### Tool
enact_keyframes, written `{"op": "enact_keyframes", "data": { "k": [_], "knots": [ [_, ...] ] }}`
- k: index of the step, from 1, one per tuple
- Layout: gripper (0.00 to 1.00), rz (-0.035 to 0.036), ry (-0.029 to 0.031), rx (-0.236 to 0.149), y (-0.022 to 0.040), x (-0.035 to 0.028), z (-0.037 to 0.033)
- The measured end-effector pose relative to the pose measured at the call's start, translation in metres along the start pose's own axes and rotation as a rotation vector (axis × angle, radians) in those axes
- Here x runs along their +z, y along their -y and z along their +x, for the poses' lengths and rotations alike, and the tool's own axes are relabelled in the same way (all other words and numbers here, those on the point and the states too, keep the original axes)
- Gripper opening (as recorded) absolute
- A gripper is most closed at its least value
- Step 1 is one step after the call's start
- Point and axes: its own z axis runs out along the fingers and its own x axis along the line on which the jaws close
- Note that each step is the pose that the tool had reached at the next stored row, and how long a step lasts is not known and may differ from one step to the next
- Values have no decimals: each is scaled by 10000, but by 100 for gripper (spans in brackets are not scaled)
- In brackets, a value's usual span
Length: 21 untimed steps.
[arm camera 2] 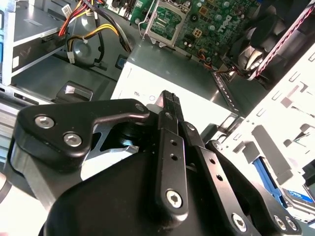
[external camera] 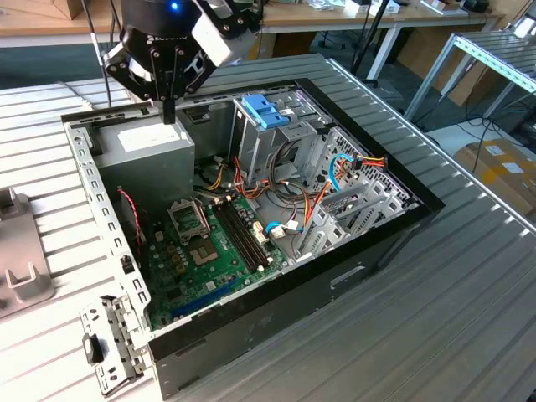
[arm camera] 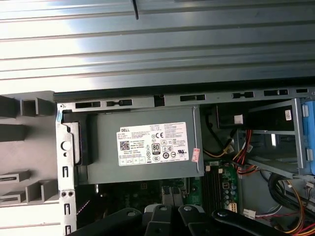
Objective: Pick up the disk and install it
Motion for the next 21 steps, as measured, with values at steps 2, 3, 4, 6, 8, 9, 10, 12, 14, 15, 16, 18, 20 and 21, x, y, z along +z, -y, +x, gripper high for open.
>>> {"op": "enact_keyframes", "data": {
  "k": [2, 3, 4, 6, 8, 9, 10, 12, 14, 15, 16, 18, 20, 21],
  "knots": [
    [11, 0, 0, -1, 0, 0, 3],
    [11, 0, 0, 0, 0, 0, 5],
    [11, 0, 0, 0, 0, 0, 6],
    [11, 0, 0, 1, 1, 0, 12],
    [11, 0, 0, 0, 2, -1, 23],
    [11, 0, 0, -1, 2, -1, 27],
    [11, 0, 0, 0, 2, -1, 32],
    [11, 0, 0, 0, 3, -1, 37],
    [11, 0, 0, 0, 3, -1, 42],
    [11, 0, 0, 0, 4, -1, 46],
    [11, 0, 0, 0, 4, -1, 48],
    [11, 0, 0, -1, 4, -2, 57],
    [11, 0, 0, 0, 5, -2, 63],
    [11, 0, 0, 0, 5, -2, 67]
  ]
}}
